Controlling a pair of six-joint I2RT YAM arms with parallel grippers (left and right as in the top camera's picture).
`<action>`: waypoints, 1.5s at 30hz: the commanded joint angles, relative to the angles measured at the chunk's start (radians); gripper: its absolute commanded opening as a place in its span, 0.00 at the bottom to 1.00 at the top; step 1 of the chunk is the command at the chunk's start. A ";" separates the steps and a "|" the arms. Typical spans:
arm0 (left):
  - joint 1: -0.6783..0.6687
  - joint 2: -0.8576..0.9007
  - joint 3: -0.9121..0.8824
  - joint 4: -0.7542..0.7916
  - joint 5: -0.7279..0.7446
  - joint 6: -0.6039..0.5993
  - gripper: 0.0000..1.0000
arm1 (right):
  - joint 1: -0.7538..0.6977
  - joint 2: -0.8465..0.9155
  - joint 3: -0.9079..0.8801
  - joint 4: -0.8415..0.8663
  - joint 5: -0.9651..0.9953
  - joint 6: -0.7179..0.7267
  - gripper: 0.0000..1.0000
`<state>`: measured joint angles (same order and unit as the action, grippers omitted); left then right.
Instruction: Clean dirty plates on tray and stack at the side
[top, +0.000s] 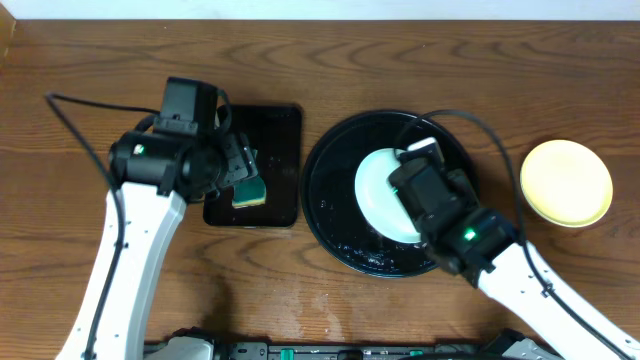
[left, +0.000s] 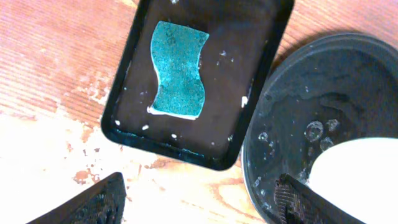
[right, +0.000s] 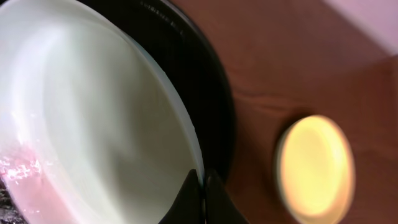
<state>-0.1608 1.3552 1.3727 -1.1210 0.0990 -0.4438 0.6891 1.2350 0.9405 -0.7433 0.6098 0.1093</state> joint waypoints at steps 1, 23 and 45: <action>0.005 -0.034 0.008 -0.006 -0.002 0.006 0.86 | 0.084 -0.016 0.011 0.002 0.233 -0.014 0.01; 0.005 -0.042 0.008 -0.005 -0.002 0.006 0.87 | 0.346 -0.101 0.011 0.069 0.542 -0.151 0.01; 0.005 -0.042 0.008 -0.005 -0.002 0.006 0.87 | 0.367 -0.118 0.011 0.122 0.594 -0.328 0.01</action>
<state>-0.1608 1.3155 1.3727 -1.1221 0.0990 -0.4438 1.0485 1.1282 0.9405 -0.6243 1.1645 -0.2104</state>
